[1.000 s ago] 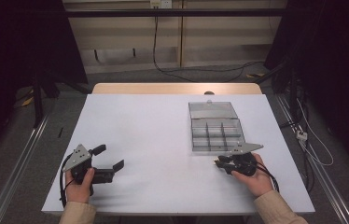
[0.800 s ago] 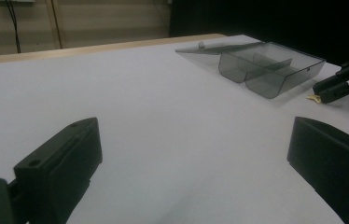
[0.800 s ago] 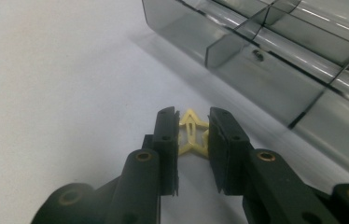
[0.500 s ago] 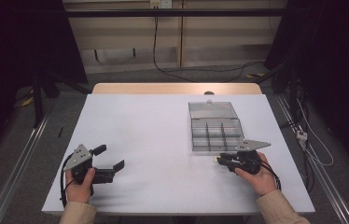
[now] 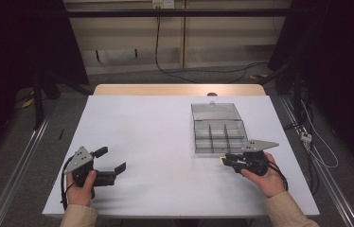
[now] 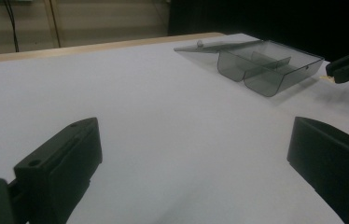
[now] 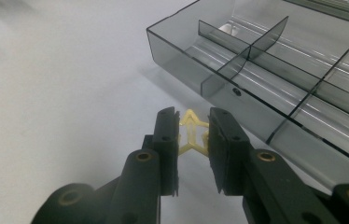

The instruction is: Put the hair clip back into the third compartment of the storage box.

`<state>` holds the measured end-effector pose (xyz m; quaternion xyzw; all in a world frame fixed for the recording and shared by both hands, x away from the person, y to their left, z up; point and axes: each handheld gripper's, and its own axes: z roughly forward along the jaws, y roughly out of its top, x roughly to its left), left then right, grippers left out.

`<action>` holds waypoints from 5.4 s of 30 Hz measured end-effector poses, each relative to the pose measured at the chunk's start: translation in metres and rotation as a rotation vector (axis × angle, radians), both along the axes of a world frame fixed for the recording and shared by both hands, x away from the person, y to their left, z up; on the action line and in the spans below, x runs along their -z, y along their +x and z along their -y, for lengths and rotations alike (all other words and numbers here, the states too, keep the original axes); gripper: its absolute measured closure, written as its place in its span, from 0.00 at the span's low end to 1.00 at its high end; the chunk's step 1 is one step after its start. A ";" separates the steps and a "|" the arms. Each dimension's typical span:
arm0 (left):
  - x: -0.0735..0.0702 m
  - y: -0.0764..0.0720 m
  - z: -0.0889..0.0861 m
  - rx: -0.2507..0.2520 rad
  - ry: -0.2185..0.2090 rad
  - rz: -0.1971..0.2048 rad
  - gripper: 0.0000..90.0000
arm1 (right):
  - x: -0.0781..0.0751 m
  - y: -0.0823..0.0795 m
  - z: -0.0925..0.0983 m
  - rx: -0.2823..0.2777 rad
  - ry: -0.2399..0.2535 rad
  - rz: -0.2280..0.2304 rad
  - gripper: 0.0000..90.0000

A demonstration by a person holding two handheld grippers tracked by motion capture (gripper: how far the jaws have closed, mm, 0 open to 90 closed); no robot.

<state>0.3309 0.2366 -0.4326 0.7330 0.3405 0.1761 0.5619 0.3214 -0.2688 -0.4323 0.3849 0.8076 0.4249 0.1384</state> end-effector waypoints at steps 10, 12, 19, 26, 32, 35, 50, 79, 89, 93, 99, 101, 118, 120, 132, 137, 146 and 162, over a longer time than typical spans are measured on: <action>0.000 0.000 -0.001 0.002 0.001 0.000 0.03 | -0.007 0.002 0.000 -0.005 -0.004 -0.004 0.82; 0.000 0.000 -0.001 0.001 -0.001 -0.001 0.03 | -0.008 0.003 -0.001 -0.003 -0.005 -0.005 0.82; 0.000 0.000 -0.001 0.000 0.001 0.001 0.03 | -0.012 0.005 0.000 -0.010 0.003 -0.010 0.82; 0.000 0.000 -0.001 0.000 0.003 0.002 0.03 | -0.018 0.007 0.002 -0.008 0.004 -0.003 0.82; -0.001 0.000 -0.001 0.000 0.004 0.002 0.03 | -0.021 0.009 0.003 -0.008 0.008 -0.006 0.82; 0.000 0.000 -0.001 0.001 0.000 0.000 0.03 | -0.024 0.010 0.004 -0.008 0.008 -0.001 0.82; -0.001 -0.001 -0.001 0.001 -0.002 0.000 0.03 | -0.032 0.019 0.009 0.005 0.014 0.002 0.82; -0.001 -0.001 -0.002 0.001 -0.006 0.003 0.03 | -0.033 0.034 0.014 0.035 0.012 0.004 0.82; -0.001 -0.001 -0.002 0.000 -0.006 0.002 0.03 | -0.034 0.039 0.014 0.042 0.011 0.009 0.82; -0.001 -0.001 -0.002 0.000 -0.006 0.002 0.03 | -0.034 0.041 0.015 0.046 0.007 0.012 0.82; -0.001 -0.001 -0.002 0.000 -0.006 0.003 0.03 | -0.035 0.043 0.016 0.050 0.006 0.009 0.82; -0.001 0.000 -0.002 0.001 -0.006 0.002 0.03 | -0.034 0.044 0.016 0.049 0.010 0.007 0.82; -0.002 -0.001 -0.003 -0.002 -0.011 0.002 0.03 | -0.035 0.052 0.020 0.070 0.000 0.016 0.82; -0.002 -0.001 -0.003 -0.001 -0.010 0.002 0.03 | -0.035 0.053 0.020 0.070 -0.001 0.017 0.82; -0.001 0.000 -0.002 0.002 -0.006 0.002 0.03 | -0.034 0.061 0.022 0.083 -0.007 0.018 0.82; -0.001 0.000 -0.002 0.002 -0.006 0.002 0.03 | -0.032 0.064 0.024 0.093 -0.007 0.016 0.82; -0.001 0.000 -0.001 0.004 -0.004 0.002 0.03 | -0.029 0.068 0.026 0.104 -0.006 0.013 0.82; -0.001 0.000 -0.001 0.003 -0.007 0.000 0.03 | -0.026 0.075 0.029 0.118 -0.001 0.005 0.82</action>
